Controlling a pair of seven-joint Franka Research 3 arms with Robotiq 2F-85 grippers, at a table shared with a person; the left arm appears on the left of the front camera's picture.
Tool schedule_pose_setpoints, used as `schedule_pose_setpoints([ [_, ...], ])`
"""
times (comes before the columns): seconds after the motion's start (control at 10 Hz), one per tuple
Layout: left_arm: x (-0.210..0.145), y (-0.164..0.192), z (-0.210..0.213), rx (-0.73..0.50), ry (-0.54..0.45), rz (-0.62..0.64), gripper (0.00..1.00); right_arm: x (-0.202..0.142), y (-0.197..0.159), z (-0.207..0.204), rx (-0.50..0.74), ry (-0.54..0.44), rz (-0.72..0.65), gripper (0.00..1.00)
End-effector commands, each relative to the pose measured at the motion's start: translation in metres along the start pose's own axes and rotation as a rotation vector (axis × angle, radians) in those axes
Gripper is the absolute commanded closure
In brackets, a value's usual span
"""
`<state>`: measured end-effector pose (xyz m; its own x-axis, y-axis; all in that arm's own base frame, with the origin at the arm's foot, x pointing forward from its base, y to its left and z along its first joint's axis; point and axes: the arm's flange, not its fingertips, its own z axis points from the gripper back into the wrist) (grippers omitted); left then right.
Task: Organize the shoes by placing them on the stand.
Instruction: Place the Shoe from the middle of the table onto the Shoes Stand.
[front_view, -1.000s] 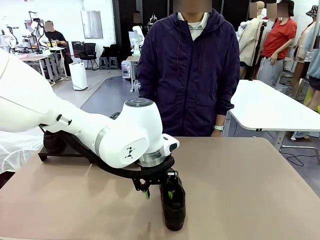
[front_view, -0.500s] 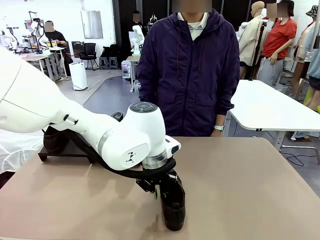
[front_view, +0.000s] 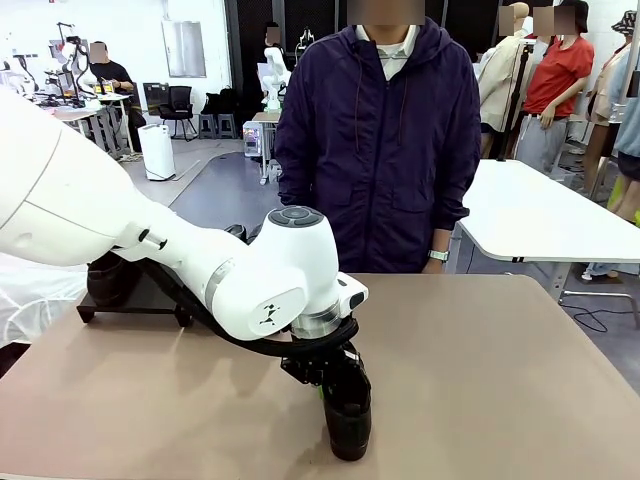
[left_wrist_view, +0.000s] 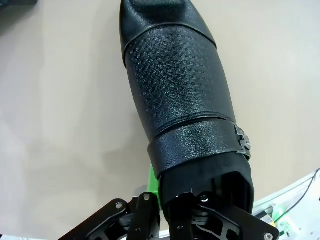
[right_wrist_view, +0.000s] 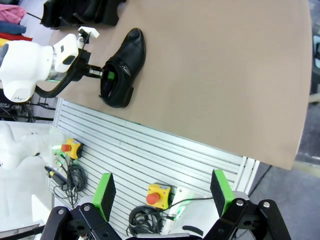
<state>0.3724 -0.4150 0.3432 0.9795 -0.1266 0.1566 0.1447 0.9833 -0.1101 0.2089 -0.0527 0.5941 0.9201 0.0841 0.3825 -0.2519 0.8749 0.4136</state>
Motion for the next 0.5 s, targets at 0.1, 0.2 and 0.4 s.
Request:
schedule_pose_setpoints([
  [0.1,-0.002,0.002,0.049,-0.025,-0.031,-0.110,1.00,0.003,0.003,0.002,0.016,-0.002,-0.005,0.00],
  [0.2,-0.015,0.004,0.090,-0.018,-0.061,-0.197,1.00,0.003,0.003,0.002,0.016,-0.002,-0.005,0.00],
  [0.4,-0.049,0.010,0.153,-0.055,-0.235,-0.282,1.00,0.003,0.003,0.002,0.016,-0.002,-0.005,0.00],
])
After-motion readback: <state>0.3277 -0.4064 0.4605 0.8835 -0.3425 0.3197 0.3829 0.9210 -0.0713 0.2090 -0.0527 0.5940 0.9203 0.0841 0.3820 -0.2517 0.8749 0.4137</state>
